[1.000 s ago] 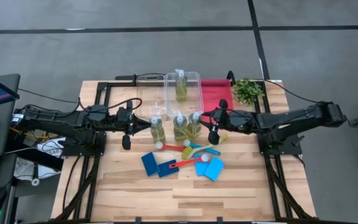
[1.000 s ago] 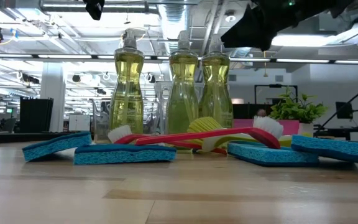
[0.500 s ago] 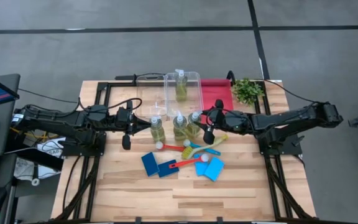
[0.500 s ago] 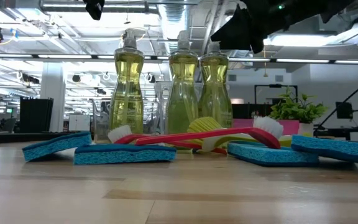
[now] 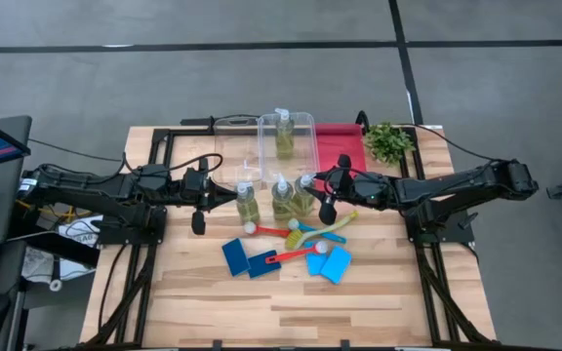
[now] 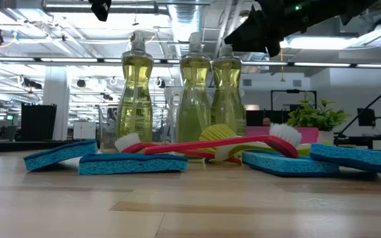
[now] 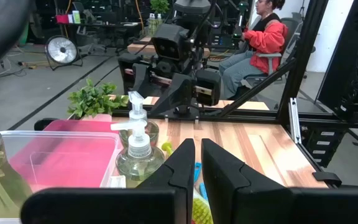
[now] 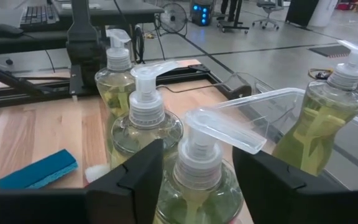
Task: Pick & Place Kitchen Sink Supplies
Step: Put the yellow soap dispenser into the right transparent bin
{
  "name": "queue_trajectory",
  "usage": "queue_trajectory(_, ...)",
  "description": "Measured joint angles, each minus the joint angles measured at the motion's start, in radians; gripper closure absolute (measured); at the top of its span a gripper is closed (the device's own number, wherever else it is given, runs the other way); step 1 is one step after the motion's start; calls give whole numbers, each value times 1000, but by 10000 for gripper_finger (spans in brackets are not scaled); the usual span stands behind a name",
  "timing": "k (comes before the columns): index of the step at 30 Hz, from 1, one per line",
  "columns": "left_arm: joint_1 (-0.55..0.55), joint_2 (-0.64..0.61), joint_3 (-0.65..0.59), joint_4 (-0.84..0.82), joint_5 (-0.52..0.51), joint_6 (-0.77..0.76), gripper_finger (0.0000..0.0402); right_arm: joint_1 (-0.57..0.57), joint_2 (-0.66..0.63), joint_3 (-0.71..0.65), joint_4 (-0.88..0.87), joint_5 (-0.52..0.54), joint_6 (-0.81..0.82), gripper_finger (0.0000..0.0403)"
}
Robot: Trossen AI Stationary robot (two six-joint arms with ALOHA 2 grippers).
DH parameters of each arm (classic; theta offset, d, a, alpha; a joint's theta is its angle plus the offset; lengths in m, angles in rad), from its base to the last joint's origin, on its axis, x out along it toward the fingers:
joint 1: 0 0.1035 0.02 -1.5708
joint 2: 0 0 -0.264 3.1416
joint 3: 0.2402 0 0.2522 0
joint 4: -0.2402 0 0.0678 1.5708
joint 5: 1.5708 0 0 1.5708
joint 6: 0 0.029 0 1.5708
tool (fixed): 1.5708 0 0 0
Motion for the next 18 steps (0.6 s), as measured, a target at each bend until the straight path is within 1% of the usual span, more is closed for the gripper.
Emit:
queue_trajectory(11,0,0,0,0,0,0,372,-3,48,0,51,3,-2,294)
queue_trajectory(14,0,0,0,0,0,0,372,-11,48,0,52,2,-3,298)
queue_trajectory(18,0,0,0,0,0,0,372,-14,46,0,51,0,-1,290)
